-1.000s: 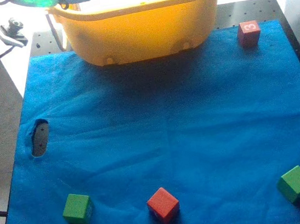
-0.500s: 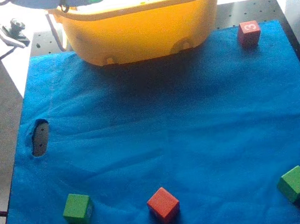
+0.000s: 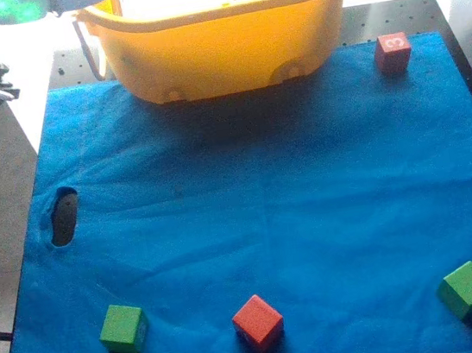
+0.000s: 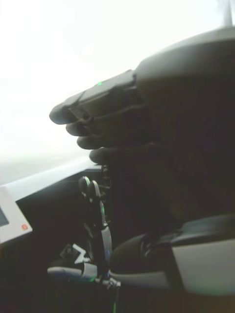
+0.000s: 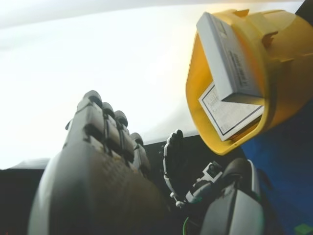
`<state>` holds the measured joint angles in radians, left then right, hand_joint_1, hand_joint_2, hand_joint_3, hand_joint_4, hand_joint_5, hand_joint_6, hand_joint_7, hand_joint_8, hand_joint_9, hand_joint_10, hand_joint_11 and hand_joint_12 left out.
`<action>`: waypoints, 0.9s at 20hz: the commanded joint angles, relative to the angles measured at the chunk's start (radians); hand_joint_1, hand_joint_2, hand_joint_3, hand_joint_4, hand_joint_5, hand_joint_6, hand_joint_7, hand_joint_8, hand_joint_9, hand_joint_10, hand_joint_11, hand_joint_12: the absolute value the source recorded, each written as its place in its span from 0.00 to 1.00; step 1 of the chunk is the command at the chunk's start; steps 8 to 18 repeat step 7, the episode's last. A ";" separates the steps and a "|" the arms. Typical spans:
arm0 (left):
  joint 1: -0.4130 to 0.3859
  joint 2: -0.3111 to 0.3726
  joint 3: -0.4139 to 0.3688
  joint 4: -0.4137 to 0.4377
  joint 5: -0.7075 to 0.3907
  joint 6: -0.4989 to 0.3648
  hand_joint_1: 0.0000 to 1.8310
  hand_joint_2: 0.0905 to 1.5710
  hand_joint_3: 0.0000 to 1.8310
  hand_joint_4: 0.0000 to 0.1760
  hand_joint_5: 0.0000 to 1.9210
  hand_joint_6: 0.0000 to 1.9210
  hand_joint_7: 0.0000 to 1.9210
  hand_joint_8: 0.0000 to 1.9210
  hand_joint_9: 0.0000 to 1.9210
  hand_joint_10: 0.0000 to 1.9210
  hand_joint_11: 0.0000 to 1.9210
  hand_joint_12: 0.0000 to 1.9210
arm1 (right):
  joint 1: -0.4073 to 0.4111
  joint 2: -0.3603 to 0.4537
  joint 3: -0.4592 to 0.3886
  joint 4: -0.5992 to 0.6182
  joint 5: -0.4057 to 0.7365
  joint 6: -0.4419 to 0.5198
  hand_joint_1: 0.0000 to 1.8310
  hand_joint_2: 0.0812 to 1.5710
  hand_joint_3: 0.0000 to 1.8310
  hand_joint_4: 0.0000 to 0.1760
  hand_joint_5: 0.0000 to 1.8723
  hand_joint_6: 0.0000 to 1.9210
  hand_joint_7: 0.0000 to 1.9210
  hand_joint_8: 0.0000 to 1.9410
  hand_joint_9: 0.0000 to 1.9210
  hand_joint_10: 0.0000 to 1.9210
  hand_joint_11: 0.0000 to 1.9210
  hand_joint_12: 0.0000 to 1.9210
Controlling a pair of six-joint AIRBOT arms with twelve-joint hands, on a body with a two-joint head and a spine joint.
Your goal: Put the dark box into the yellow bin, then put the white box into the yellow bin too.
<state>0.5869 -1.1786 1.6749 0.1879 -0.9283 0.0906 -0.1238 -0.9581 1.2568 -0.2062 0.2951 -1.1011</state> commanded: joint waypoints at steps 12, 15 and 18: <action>0.076 0.101 -0.084 -0.150 -0.222 0.057 0.48 0.51 0.00 0.55 0.18 0.00 0.16 0.00 0.12 0.00 0.10 0.00 | 0.010 0.090 -0.101 0.005 0.190 -0.004 0.40 0.43 0.00 1.00 0.00 0.00 0.06 0.01 0.02 0.00 0.01 0.00; 0.076 0.101 -0.084 -0.150 -0.222 0.057 0.48 0.51 0.00 0.55 0.18 0.00 0.16 0.00 0.12 0.00 0.10 0.00 | 0.010 0.090 -0.101 0.005 0.190 -0.004 0.40 0.43 0.00 1.00 0.00 0.00 0.06 0.01 0.02 0.00 0.01 0.00; 0.076 0.101 -0.084 -0.150 -0.222 0.057 0.48 0.51 0.00 0.55 0.18 0.00 0.16 0.00 0.12 0.00 0.10 0.00 | 0.010 0.090 -0.101 0.005 0.190 -0.004 0.40 0.43 0.00 1.00 0.00 0.00 0.06 0.01 0.02 0.00 0.01 0.00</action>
